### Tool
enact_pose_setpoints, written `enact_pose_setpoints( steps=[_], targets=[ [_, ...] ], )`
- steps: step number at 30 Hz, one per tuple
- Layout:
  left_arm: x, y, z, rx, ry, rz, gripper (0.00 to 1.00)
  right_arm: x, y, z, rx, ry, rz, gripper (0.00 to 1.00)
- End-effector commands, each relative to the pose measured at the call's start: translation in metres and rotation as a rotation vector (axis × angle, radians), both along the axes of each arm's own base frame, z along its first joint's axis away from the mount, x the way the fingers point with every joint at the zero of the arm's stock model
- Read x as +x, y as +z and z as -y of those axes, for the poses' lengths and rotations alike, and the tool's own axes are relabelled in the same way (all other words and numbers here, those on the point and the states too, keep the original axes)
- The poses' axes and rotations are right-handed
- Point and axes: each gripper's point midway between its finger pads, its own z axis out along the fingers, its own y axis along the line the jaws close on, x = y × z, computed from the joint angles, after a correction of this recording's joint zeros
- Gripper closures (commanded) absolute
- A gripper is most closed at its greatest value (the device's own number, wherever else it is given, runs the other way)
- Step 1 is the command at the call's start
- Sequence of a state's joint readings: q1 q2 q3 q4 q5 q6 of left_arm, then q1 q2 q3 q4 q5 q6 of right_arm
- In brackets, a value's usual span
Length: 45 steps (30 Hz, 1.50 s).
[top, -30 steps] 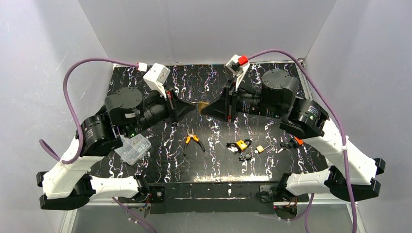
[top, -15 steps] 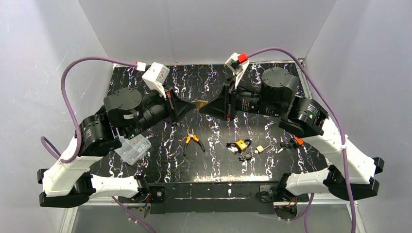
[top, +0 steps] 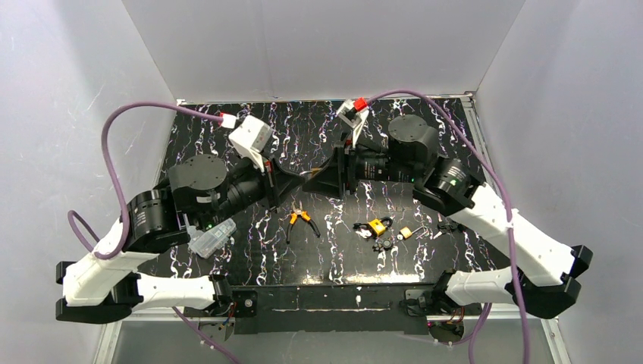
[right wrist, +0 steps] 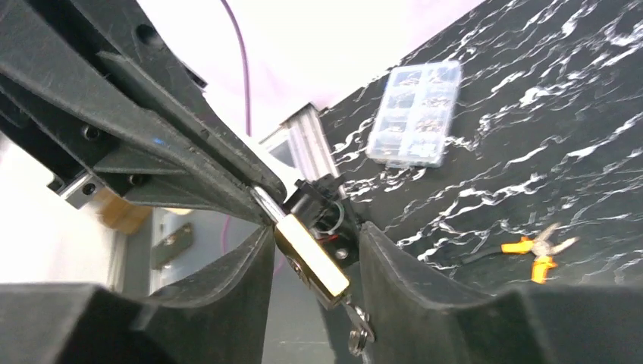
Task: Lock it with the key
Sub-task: Lock the lock.
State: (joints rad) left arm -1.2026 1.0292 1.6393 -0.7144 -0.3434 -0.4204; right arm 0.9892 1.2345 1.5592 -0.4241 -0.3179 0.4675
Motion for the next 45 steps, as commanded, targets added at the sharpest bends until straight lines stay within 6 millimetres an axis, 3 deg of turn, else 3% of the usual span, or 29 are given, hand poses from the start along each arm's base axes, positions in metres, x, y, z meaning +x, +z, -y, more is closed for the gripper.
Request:
enact_pose_setpoints(
  steps=[1,10,16,20,29,40,45],
  targets=[
    [-0.023,0.041,0.024,-0.171,-0.149,0.057,1.0,0.017,-0.011,0.005,0.103,0.054,-0.041,0.43],
    [-0.008,0.037,0.014,-0.12,-0.104,0.06,1.0,0.006,0.005,0.051,0.29,0.145,0.039,0.24],
    [0.005,0.036,0.019,-0.196,-0.183,-0.081,1.0,0.01,0.014,0.07,0.346,0.166,0.063,0.22],
    [0.003,0.04,0.026,-0.223,-0.253,-0.113,1.0,0.011,0.022,0.076,0.371,0.191,0.075,0.22],
    [0.002,0.042,0.031,-0.263,-0.312,-0.15,1.0,0.04,0.021,0.085,0.349,0.12,0.063,0.25],
    [0.013,0.034,0.04,-0.29,-0.322,-0.197,1.0,0.035,0.023,0.084,0.382,0.158,0.04,0.33],
    [0.018,0.032,0.042,-0.305,-0.316,-0.21,1.0,0.033,0.024,0.085,0.386,0.168,0.033,0.52]
  ],
)
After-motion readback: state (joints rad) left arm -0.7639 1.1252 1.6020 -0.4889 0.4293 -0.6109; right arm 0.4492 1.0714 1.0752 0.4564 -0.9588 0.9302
